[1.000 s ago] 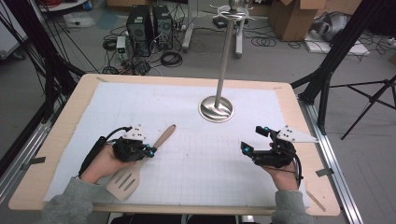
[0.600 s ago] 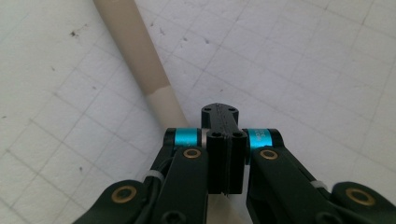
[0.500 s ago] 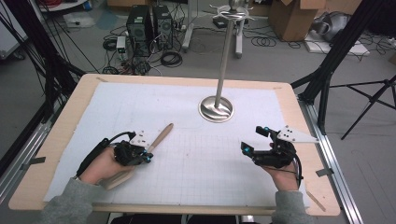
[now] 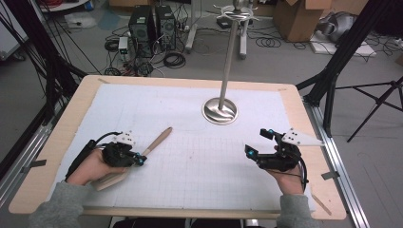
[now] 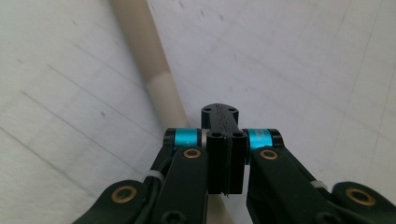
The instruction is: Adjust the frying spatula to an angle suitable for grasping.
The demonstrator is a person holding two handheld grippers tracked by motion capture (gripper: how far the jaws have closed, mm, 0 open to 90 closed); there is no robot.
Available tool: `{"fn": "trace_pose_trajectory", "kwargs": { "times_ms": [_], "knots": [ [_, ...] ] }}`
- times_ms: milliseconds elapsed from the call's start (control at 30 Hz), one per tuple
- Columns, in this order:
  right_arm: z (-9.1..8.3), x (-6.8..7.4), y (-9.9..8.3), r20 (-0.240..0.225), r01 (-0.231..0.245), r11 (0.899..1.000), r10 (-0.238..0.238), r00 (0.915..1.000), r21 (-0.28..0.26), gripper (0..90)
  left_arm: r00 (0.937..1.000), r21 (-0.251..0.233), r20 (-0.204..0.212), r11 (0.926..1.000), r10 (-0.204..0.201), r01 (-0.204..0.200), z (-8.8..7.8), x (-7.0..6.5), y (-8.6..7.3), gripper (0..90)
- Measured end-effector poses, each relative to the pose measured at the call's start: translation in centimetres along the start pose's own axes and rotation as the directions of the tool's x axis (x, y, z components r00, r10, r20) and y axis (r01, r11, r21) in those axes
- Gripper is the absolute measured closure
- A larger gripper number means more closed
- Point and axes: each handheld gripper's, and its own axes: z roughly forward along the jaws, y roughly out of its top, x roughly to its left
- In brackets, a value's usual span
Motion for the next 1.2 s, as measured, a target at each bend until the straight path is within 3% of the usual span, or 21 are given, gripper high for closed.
{"fn": "trace_pose_trajectory", "kwargs": {
  "times_ms": [67, 100, 133, 167, 200, 333, 433, 500, 567, 633, 733, 900, 1100, 1200],
  "knots": [
    [0.0, 0.0, 0.0, 0.002, -0.001, 1.0, 0.001, 1.0, 0.002, 8.3, 0.9964, -0.082, -0.063, 0.9953, -0.056, 0.051, -0.5, 0.5, 0.6, 89.7],
    [0.0, 0.0, 0.0, 0.003, -0.005, 1.0, 0.005, 1.0, 0.006, 8.3, 0.991, -0.102, -0.099, 0.9916, -0.09, 0.08, -0.6, 0.7, 0.9, 89.7],
    [0.1, 0.0, 0.0, 0.003, 0.001, 1.0, -0.001, 1.0, 0.004, 8.3, 0.9818, -0.118, -0.143, 0.9871, -0.125, 0.109, -0.6, 1.0, 1.2, 89.7],
    [0.1, 0.0, 0.0, 0.004, 0.001, 1.0, -0.001, 1.0, 0.009, 8.3, 0.9759, -0.119, -0.163, 0.9847, -0.146, 0.127, -0.5, 1.2, 1.4, 89.7],
    [0.1, 0.1, 0.0, 0.004, 0.002, 1.0, -0.002, 1.0, 0.009, 8.3, 0.9655, -0.126, -0.185, 0.9787, -0.184, 0.162, -0.1, 1.4, 1.6, 89.7],
    [0.2, 0.2, -0.1, 0.004, 0.012, 1.0, -0.012, 0.9999, 0.017, 8.3, 0.9467, -0.099, -0.212, 0.969, -0.243, 0.226, 1.2, 2.0, 2.0, 89.7],
    [-0.1, 0.2, -0.1, 0.011, 0.008, 1.0, -0.008, 0.9999, 0.016, 8.3, 0.9436, -0.064, -0.238, 0.9732, -0.23, 0.221, 2.1, 2.3, 1.9, 89.7],
    [-0.3, 0.1, -0.2, 0.013, -0.004, 1.0, 0.004, 0.9999, 0.013, 8.3, 0.9462, -0.041, -0.235, 0.9748, -0.223, 0.219, 2.7, 2.4, 1.9, 89.7],
    [-0.4, 0.1, -0.2, 0.014, -0.007, 1.0, 0.007, 0.9999, 0.013, 8.3, 0.9518, -0.025, -0.244, 0.9824, -0.186, 0.185, 3.1, 2.1, 1.9, 89.7],
    [-0.4, 0.1, -0.2, 0.014, -0.007, 1.0, 0.007, 0.9999, 0.013, 8.3, 0.9564, -0.014, -0.233, 0.9839, -0.176, 0.178, 3.3, 1.9, 2.2, 89.7],
    [-0.4, 0.1, -0.2, 0.011, -0.002, 1.0, 0.002, 0.9999, 0.01, 8.3, 0.9547, -0.009, -0.248, 0.9859, -0.164, 0.167, 3.5, 1.6, 2.3, 89.6],
    [-0.6, 0.0, -0.2, 0.012, -0.008, 1.0, 0.008, 0.9999, 0.003, 8.3, 0.9598, -0.012, -0.247, 0.9908, -0.133, 0.135, 3.7, 1.3, 2.4, 89.6],
    [-0.5, 0.1, -0.3, 0.011, -0.003, 1.0, 0.003, 0.9999, 0.007, 8.3, 0.9661, 0.012, -0.257, 0.9994, -0.029, 0.033, 4.2, 0.5, 2.8, 89.8],
    [-0.6, 0.0, -0.3, 0.013, -0.006, 1.0, 0.006, 0.9999, 0.01, 8.3, 0.9735, 0.02, -0.228, 0.9997, 0.019, -0.015, 4.6, 0.0, 3.0, 89.7]
  ]
}}
